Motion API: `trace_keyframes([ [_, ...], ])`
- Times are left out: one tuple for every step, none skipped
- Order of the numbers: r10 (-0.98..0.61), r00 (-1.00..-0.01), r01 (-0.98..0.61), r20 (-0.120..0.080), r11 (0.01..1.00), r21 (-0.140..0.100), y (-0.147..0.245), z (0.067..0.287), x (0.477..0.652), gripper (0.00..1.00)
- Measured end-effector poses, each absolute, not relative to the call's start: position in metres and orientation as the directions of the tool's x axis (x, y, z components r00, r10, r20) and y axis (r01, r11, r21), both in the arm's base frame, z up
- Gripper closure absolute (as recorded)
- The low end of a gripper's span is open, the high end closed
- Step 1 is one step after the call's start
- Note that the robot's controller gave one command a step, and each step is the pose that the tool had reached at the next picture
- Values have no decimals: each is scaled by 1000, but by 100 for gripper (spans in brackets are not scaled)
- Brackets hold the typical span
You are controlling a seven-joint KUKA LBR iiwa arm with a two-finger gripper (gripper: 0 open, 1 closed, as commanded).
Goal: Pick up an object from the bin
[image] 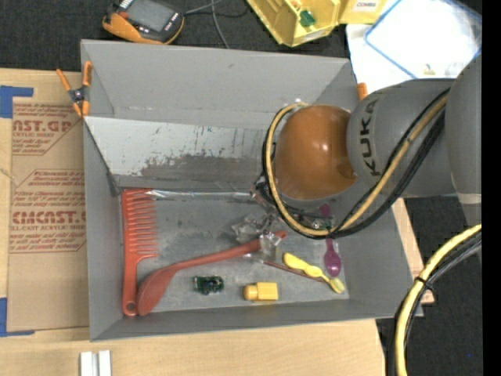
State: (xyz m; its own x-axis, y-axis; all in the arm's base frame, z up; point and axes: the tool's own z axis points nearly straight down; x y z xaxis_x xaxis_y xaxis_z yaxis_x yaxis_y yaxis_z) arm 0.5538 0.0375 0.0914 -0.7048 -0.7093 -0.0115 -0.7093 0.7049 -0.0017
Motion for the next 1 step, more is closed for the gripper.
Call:
trace_keyframes([
  [-716, -698, -716, -17, 698, -6, 43, 161, 569, 100],
])
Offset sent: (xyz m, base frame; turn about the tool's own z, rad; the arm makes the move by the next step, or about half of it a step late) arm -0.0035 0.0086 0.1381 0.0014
